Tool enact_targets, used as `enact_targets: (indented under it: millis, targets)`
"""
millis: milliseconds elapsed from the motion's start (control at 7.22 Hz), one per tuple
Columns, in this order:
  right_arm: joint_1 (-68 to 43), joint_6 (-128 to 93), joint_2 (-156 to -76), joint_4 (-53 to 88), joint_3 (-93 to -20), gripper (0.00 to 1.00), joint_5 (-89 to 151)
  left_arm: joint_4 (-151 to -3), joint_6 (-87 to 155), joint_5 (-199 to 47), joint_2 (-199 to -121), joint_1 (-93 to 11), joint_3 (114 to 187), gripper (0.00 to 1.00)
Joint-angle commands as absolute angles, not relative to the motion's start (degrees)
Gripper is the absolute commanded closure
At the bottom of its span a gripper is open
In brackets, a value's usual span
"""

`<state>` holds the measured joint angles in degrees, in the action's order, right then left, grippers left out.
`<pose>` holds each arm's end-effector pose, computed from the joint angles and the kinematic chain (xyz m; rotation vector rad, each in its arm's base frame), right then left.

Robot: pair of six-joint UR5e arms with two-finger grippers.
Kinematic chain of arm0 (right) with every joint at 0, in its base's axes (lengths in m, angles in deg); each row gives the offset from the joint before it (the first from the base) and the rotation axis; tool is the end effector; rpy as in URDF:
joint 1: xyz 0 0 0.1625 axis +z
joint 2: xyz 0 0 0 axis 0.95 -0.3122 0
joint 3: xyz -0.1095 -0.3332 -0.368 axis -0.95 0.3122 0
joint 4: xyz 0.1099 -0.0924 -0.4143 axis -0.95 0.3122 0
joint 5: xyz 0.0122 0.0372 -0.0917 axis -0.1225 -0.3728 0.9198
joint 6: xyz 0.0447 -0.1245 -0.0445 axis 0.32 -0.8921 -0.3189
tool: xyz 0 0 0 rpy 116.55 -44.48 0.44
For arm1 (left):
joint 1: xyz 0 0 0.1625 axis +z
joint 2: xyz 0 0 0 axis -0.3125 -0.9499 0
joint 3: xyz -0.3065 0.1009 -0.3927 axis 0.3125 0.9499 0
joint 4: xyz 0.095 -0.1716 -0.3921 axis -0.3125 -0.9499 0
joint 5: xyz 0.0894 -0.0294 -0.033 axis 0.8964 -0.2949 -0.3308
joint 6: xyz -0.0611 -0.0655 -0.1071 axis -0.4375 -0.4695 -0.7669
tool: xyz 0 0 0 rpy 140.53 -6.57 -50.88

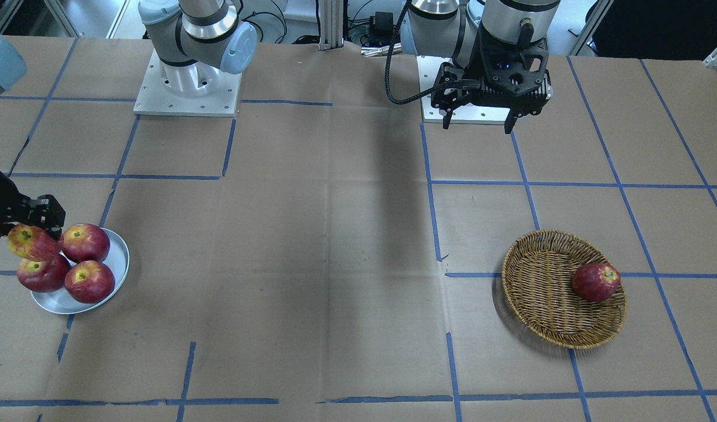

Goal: Transfer apple from basket to plate
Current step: 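Carry the apple with the right gripper onto the white plate and release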

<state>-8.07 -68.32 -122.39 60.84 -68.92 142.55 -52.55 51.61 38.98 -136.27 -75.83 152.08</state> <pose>-0.1377 -0.5902 0.3148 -0.2279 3.1161 -0.0535 -0.1584 -0.4683 0.5427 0.1869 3.0777 0.0051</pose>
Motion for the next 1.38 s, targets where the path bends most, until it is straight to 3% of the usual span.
enact_targets:
  millis: [0,138,277,415,969,1246]
  targets:
    - [-8.09,-68.43,-121.26,61.75,-69.20,0.43,142.35,-52.55,51.61,38.98,-136.20,-75.83,152.11,0.01]
    - [-8.09,-68.34,-121.26,61.75,-69.20,0.42,142.35,-52.55,51.61,38.98,-136.28,-75.83,152.11,0.01]
    - [-8.09,-68.34,-121.26,61.75,-69.20,0.31,142.35,-52.55,51.61,39.07,-136.28,-75.83,152.11,0.01]
    - [-8.09,-68.34,-121.09,61.75,-69.20,0.00,142.44,-52.55,51.61,38.98,-136.28,-75.83,152.11,0.01]
    - [-6.78,-67.64,-124.23,59.74,-66.40,0.00,142.35,-52.64,51.61,39.07,-136.28,-75.83,152.20,0.01]
    - [-2.75,-63.79,-128.79,47.67,-60.97,0.00,142.44,-52.64,51.61,39.07,-136.28,-75.83,152.20,0.01]
